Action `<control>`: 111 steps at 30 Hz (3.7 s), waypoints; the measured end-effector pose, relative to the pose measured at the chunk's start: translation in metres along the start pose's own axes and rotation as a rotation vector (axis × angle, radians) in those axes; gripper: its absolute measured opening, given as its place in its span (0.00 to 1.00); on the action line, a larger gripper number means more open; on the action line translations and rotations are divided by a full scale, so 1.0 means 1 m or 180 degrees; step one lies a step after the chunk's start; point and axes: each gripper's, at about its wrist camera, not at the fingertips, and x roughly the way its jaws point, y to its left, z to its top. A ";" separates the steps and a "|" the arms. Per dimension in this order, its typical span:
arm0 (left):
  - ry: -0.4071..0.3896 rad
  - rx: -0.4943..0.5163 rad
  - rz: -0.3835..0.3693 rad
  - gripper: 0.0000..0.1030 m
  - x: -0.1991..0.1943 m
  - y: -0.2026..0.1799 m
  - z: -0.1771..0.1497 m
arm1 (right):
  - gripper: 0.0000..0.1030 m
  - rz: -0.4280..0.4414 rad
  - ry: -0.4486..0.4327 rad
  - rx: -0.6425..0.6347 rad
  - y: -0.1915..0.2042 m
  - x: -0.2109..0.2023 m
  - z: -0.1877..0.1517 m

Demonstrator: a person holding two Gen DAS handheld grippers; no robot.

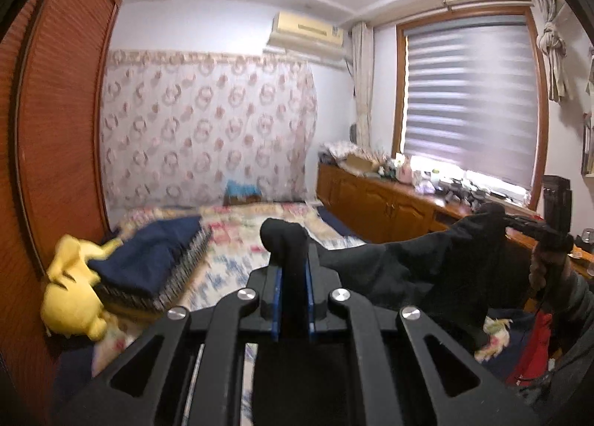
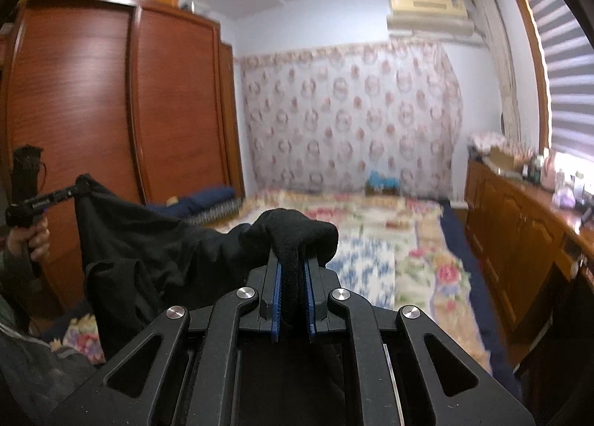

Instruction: Fold small clothes

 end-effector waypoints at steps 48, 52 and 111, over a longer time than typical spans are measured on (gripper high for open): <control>0.2028 0.0209 0.0123 0.59 0.276 0.041 -0.163 | 0.37 -0.0744 0.1861 0.0152 -0.105 0.224 -0.128; 0.2027 0.0217 0.0134 0.60 0.276 0.041 -0.163 | 0.37 -0.0836 0.1865 0.0327 -0.117 0.197 -0.140; 0.1713 -0.0286 0.0366 0.04 0.112 0.051 -0.168 | 0.41 -0.0476 0.1461 0.0107 -0.041 0.206 -0.159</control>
